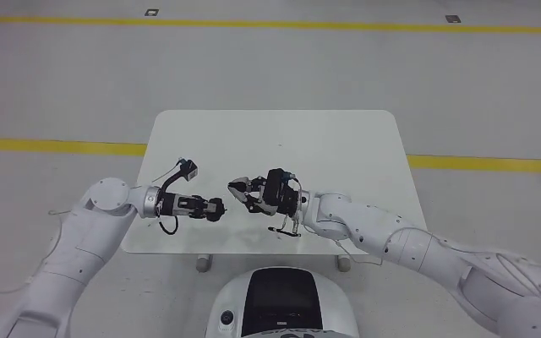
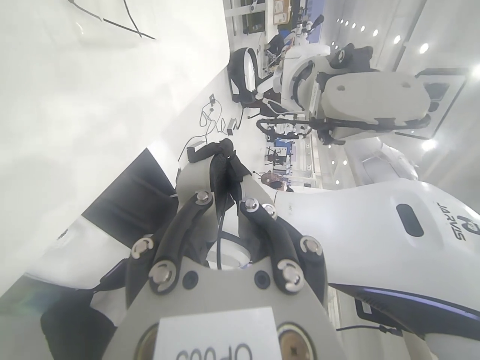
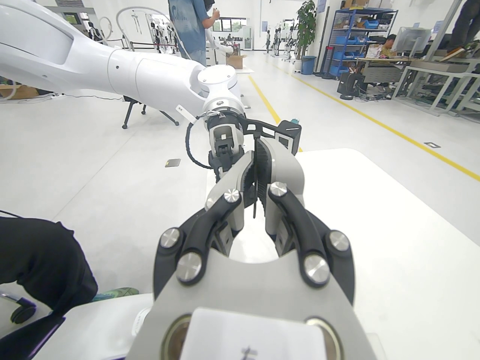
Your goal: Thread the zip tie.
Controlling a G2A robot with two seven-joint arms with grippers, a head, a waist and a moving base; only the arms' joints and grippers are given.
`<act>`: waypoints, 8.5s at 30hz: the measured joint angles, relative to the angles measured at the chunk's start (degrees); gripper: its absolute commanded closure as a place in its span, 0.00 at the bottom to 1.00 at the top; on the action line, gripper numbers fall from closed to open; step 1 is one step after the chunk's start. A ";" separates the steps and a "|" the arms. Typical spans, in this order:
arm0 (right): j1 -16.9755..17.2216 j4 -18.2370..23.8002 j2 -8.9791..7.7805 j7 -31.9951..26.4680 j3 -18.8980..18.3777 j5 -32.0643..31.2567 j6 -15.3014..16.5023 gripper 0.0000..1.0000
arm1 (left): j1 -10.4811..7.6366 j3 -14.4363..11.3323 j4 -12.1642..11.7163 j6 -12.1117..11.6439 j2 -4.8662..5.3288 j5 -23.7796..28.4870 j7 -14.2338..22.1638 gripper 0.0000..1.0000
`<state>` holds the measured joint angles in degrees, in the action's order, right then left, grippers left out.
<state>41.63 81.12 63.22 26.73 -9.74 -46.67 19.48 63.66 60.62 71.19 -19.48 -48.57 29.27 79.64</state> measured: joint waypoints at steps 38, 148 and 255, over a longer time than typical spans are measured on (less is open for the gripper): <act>0.00 0.00 0.00 0.00 0.00 0.00 0.00 1.00 | 0.47 -1.01 1.60 0.44 1.52 1.15 -1.17 1.00; 1.65 1.15 3.44 -3.54 0.00 -11.40 0.00 1.00 | 1.24 -1.42 4.15 0.00 3.69 1.83 0.00 1.00; 4.82 -2.48 3.92 -2.52 0.00 -9.30 0.00 0.69 | 1.24 -1.42 4.15 0.00 3.69 1.83 0.00 1.00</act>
<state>46.44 78.63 67.14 24.21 -9.74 -55.96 19.48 64.90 59.21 75.33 -19.48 -44.87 31.10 79.64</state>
